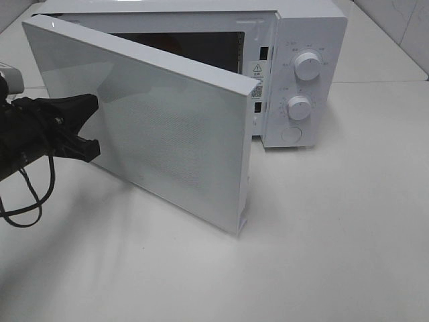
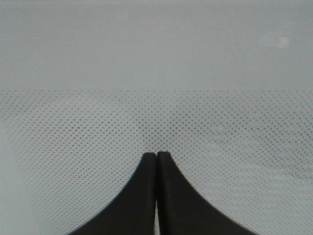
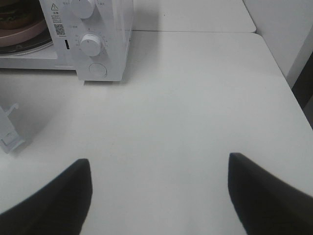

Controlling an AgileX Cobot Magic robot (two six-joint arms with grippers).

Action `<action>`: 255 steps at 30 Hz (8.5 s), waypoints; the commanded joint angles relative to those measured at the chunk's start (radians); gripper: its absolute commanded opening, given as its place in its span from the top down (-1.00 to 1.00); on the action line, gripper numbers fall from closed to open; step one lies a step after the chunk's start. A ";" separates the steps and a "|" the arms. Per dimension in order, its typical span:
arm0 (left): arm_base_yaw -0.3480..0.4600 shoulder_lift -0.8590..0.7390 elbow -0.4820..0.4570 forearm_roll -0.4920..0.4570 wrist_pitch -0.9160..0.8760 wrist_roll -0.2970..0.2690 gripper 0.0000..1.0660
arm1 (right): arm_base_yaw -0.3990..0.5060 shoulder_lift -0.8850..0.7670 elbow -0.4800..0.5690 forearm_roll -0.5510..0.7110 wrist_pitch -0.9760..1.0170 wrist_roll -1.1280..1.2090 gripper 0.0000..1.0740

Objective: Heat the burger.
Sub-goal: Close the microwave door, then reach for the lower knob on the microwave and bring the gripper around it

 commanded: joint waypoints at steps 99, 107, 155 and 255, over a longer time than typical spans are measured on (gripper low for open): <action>-0.380 0.235 -0.678 -0.477 0.351 0.234 1.00 | -0.002 -0.029 0.000 -0.006 -0.004 -0.007 -0.42; -0.427 0.179 -0.666 -0.485 0.485 0.236 1.00 | -0.002 -0.029 0.000 -0.006 -0.004 -0.007 -0.42; -0.554 -0.466 -0.535 -0.323 2.064 -0.155 -0.91 | -0.002 -0.029 0.000 -0.006 -0.004 -0.007 -0.42; 0.355 -1.849 -0.042 -0.408 2.242 0.266 -0.91 | -0.002 -0.027 0.000 -0.006 -0.004 -0.007 -0.42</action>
